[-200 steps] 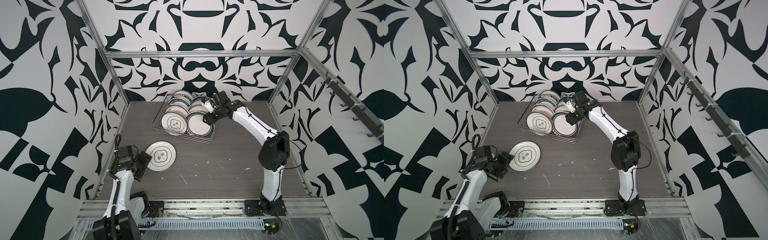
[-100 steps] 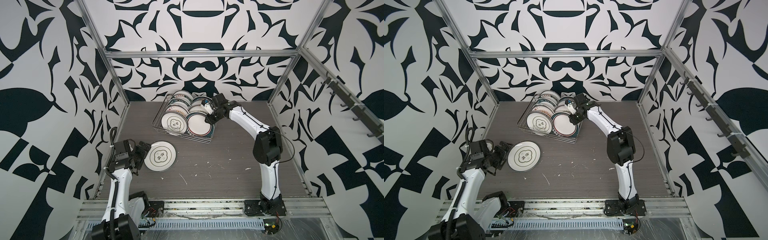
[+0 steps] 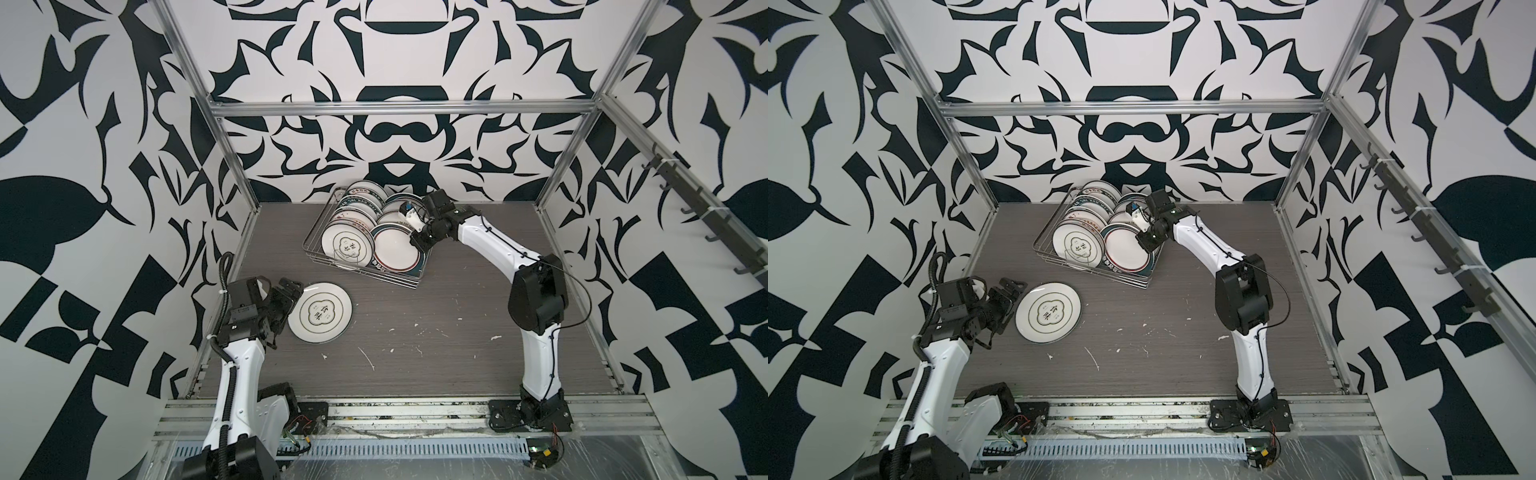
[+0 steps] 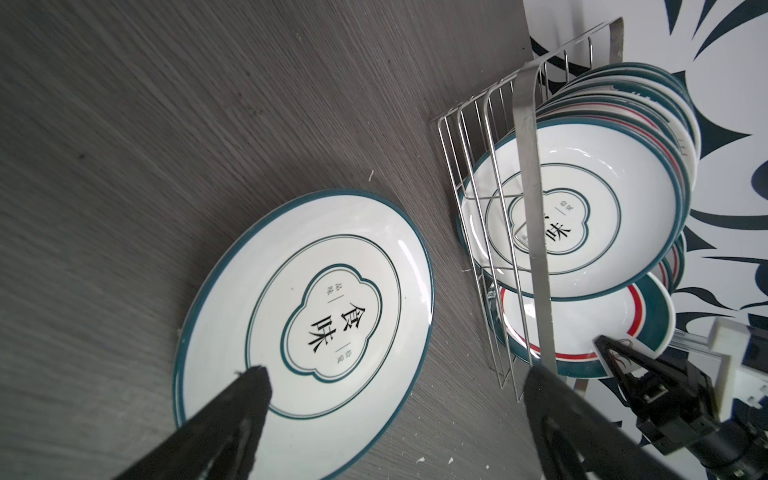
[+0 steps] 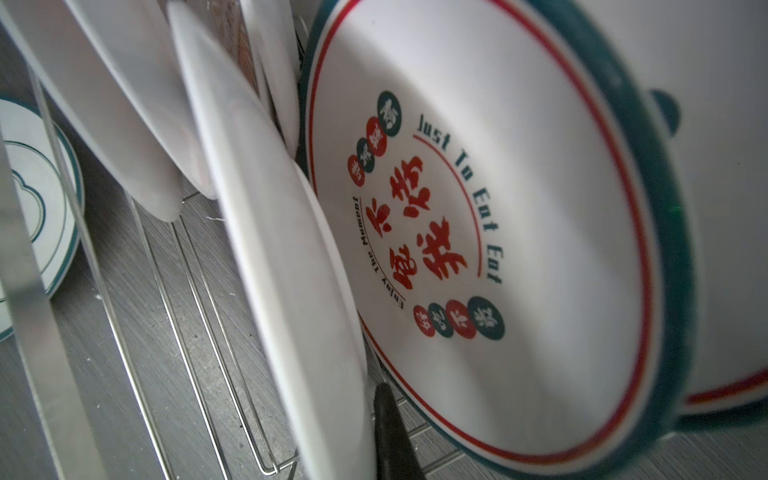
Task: Unload the plates from the dish rack
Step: 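Lift the green-rimmed plate out and pass it to the left gripper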
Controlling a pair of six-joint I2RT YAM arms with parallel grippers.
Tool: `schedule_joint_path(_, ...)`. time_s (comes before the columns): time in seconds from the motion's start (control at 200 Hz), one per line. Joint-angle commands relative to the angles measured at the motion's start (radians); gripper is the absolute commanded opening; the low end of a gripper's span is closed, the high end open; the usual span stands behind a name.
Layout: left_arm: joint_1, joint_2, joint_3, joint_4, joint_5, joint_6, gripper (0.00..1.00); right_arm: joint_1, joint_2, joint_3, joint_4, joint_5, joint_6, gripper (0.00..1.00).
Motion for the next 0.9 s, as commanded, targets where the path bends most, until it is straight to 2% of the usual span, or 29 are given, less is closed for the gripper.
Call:
schedule_joint_path(0.0, -0.015, 0.006, 0.02, 0.026, 0.012, -0.002, 0.99, -0.001, -0.099, 0.002, -0.006, 0.023, 0.048, 0.01)
schedule_joint_path(0.41, -0.068, 0.024, 0.049, 0.07, 0.007, 0.019, 0.99, -0.002, -0.185, 0.026, -0.082, 0.086, 0.027, 0.0)
schedule_joint_path(0.685, -0.074, 0.055, 0.078, 0.154, 0.118, 0.03, 0.99, 0.0, -0.336, -0.006, -0.081, 0.128, 0.061, 0.0)
schedule_joint_path(0.895, -0.141, 0.08, 0.092, 0.228, 0.155, 0.018, 0.99, -0.001, -0.492, -0.108, -0.013, 0.192, 0.126, 0.0)
